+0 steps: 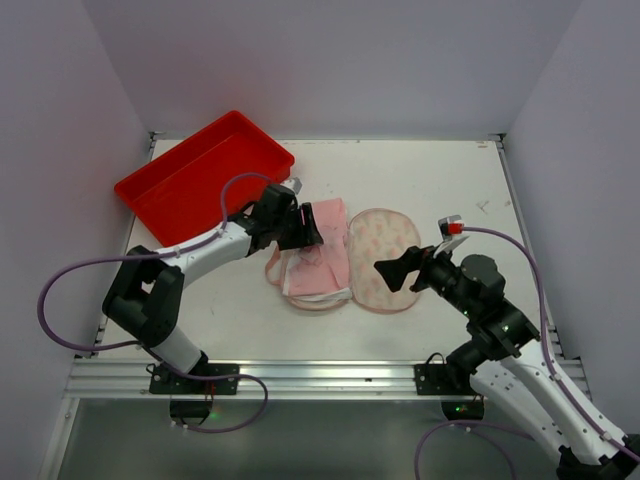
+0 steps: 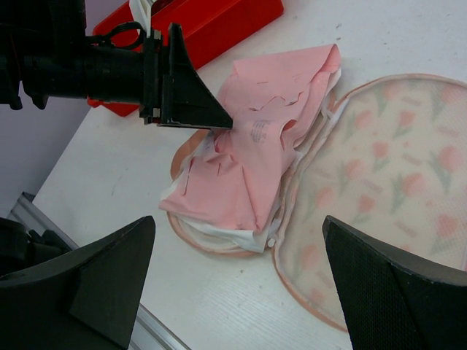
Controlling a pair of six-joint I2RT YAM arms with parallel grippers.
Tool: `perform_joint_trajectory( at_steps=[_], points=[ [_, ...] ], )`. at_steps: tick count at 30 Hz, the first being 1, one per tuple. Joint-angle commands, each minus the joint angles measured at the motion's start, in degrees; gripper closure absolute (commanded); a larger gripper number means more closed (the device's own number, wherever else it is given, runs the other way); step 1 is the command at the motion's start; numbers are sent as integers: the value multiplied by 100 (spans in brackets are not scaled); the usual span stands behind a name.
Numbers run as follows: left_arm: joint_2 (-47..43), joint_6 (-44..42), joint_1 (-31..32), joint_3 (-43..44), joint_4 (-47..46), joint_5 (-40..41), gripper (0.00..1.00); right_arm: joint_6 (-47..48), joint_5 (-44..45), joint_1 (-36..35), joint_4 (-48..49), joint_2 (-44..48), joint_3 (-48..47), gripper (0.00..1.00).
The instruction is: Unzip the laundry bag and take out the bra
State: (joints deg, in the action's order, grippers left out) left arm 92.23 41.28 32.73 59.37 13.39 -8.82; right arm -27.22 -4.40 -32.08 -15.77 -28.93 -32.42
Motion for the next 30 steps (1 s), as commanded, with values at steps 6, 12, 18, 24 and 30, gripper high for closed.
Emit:
perform_joint_trajectory(
  at_steps=[6,12,18,24,30],
  points=[
    [-21,-129,-30,329,24,276,39,-29,-254,17,294,-122,8,1],
    [225,-23,-30,364,-363,-67,43,-20,-192,17,232,-43,43,1],
    [384,56,-30,329,-407,-234,46,-46,-201,8,259,-34,61,1],
    [445,30,-30,197,-407,-252,50,-46,-210,8,302,-25,122,1],
    [174,-111,-30,381,-433,-278,94,-64,-193,8,267,-17,105,1]
  ],
)
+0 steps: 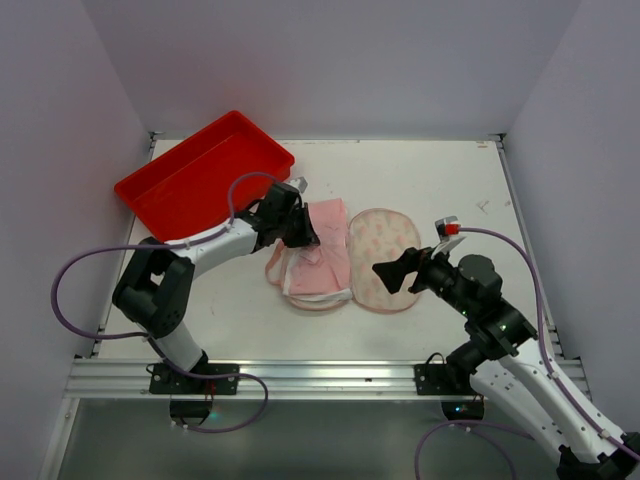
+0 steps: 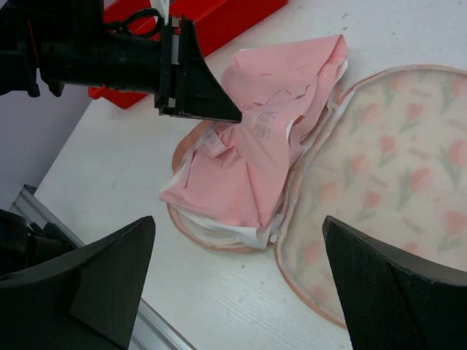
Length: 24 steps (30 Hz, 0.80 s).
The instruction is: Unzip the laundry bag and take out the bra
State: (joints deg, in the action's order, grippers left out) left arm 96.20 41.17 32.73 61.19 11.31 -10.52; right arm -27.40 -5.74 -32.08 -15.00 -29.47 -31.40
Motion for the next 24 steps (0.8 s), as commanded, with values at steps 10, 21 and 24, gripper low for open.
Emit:
perform_joint_trajectory(
  at_steps=[10,21,24],
  points=[
    [-1191,-162,-21,604,-498,-1118,100,6,257,8,-72,337,-138,1],
    [-1596,-224,-328,2335,511,57,100,6,565,8,-407,829,-516,1],
    [-1640,48,-897,2451,592,760,100,68,565,17,-494,742,-683,1]
  ],
)
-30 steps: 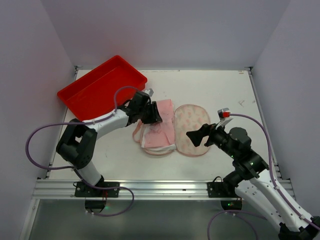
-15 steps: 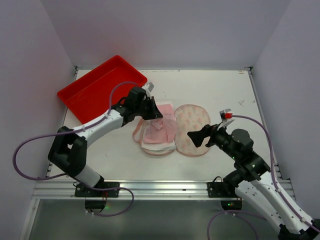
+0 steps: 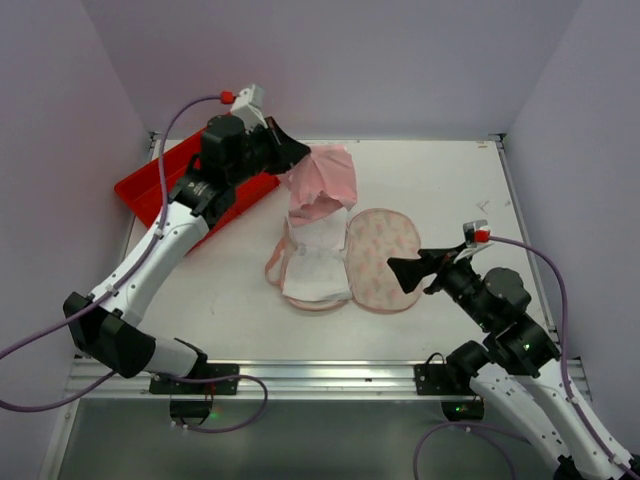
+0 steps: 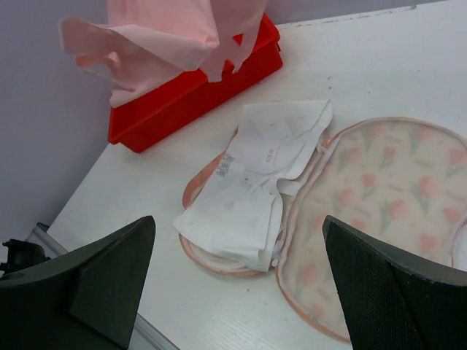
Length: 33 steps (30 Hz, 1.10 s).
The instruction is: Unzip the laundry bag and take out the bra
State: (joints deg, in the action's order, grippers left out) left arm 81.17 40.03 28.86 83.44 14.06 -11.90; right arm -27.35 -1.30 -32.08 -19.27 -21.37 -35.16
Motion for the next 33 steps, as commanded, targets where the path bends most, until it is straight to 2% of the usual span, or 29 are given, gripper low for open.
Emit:
perform_joint_trajectory(
  at_steps=[1,4,8,10,14,18,27,33],
  points=[
    [-162,398,-644,191,290,1031,100,90,121,17,-68,-104,-386,1],
    [-390,1030,-1136,-256,10,1654,100,125,8,17,19,-306,-483,1],
    [-882,1867,-1672,-1371,-842,2314,100,151,-238,8,177,-657,-597,1],
    [-936,2096,-1945,-1514,-1098,2744,100,186,-370,17,265,-807,-676,1],
    [-822,2298,-2288,-1462,-1291,3386,100,274,-599,8,388,-1132,-773,1],
    [-594,2764,-2455,-1568,-2091,3616,100,283,-749,17,634,-1440,-764,1],
    [162,2624,-2675,-495,-2215,4240,100,380,-1021,17,942,-2117,-958,1],
    [365,2808,-2675,-1153,-3145,4205,100,380,-1241,8,1153,-2442,-949,1]
  ],
)
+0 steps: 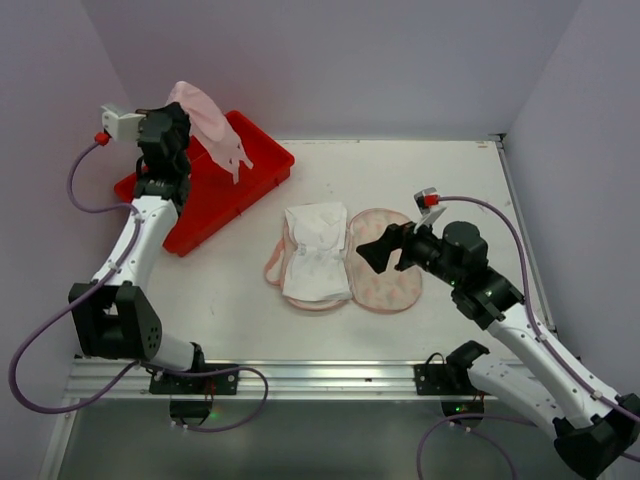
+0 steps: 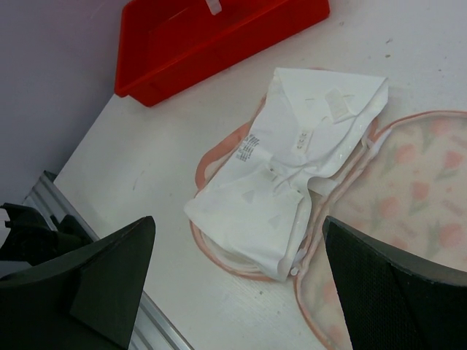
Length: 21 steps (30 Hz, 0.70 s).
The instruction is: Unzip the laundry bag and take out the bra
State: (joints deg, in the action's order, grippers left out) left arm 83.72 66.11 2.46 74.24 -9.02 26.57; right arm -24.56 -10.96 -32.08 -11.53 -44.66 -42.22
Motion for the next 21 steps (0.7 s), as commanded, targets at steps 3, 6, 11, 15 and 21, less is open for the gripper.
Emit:
perform_joint_trajectory(
  at_steps=[3,6,11,15,21],
  points=[
    [302,280,-35,-611,-1102,436,100,47,-406,8,494,-174,-130,1],
    [443,411,-35,-1155,-1243,760,100,39,-389,8,520,-192,-59,1],
    [548,895,35,-1991,-1356,1051,100,47,-450,8,511,-262,-15,1],
    [890,948,97,-2001,-1445,1228,100,30,-521,8,476,-297,12,1],
    [1813,658,97,-1378,-1507,930,91,82,-354,8,380,-218,100,1]
  ],
)
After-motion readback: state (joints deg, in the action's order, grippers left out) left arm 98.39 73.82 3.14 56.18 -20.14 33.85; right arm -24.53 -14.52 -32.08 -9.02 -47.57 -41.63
